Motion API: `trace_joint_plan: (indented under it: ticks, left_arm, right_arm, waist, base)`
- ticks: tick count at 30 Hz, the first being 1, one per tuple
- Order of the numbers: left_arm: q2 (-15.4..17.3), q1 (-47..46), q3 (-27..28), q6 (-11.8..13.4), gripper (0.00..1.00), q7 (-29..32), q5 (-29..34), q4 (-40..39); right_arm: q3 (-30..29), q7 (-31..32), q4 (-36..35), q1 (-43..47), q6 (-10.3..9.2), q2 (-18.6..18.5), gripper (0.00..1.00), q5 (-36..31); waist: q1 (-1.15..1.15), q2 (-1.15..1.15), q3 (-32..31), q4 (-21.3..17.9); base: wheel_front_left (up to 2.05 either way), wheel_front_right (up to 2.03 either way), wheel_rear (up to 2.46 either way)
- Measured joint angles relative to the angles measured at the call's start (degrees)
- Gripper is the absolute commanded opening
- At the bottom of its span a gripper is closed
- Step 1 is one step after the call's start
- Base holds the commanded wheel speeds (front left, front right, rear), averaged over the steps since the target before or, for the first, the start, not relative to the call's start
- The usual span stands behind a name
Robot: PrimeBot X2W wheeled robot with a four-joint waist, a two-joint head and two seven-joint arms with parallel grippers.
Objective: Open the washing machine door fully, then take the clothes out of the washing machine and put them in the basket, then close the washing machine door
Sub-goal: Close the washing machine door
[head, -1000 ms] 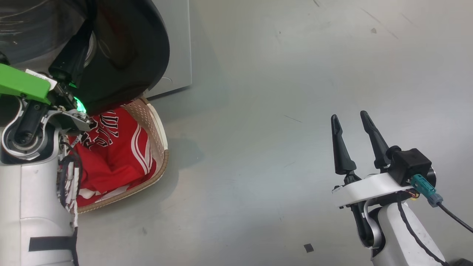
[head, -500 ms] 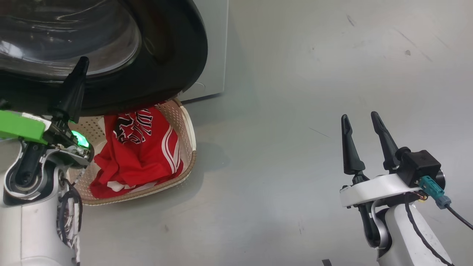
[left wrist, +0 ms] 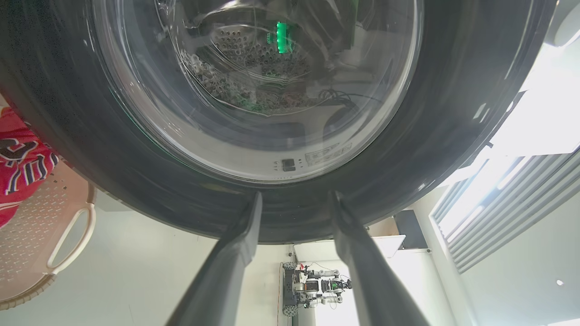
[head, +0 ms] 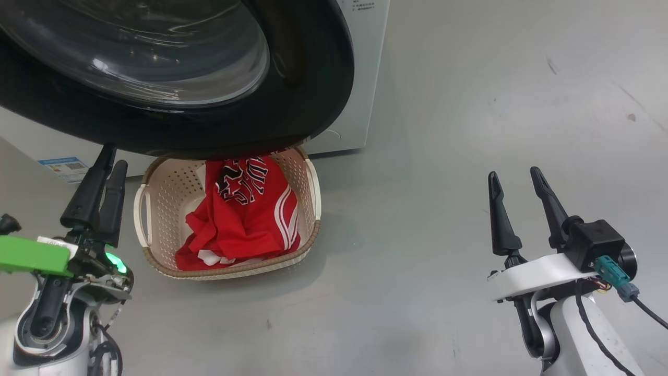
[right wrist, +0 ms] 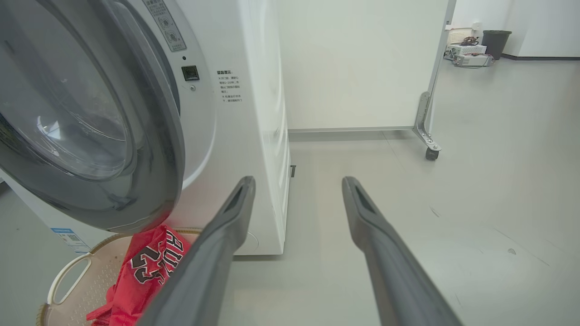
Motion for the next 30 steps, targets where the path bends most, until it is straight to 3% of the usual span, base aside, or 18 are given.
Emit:
trace_joint_plan:
  ticks: [10, 17, 30]
  left_arm:
    - [0.0, 6.2, 0.9, 0.0, 1.00, -6.8, 5.2, -6.1]
    - [0.6, 10.0, -4.1, 0.0, 1.00, -11.8, 21.7, -11.9]
    - [8.4, 17.6, -11.5, 0.0, 1.00, -23.7, 52.4, -11.6]
  right_arm:
    - [0.1, 0.0, 0.8, 1.6, 0.00, 0.1, 1.00, -0.2]
    - [0.1, 0.0, 0.9, 3.2, -0.13, 0.0, 1.00, -0.2]
    - [-0.2, 0.0, 1.2, 5.4, -0.40, -0.5, 1.00, -0.2]
  waist:
    - [0.00, 0.00, -3.6, 3.1]
    - [0.00, 0.00, -5.8, 4.6]
    - [0.00, 0.00, -8.5, 5.9]
  base:
    - [0.00, 0.00, 0.00]
    - [0.00, 0.00, 0.00]
    - [0.00, 0.00, 0.00]
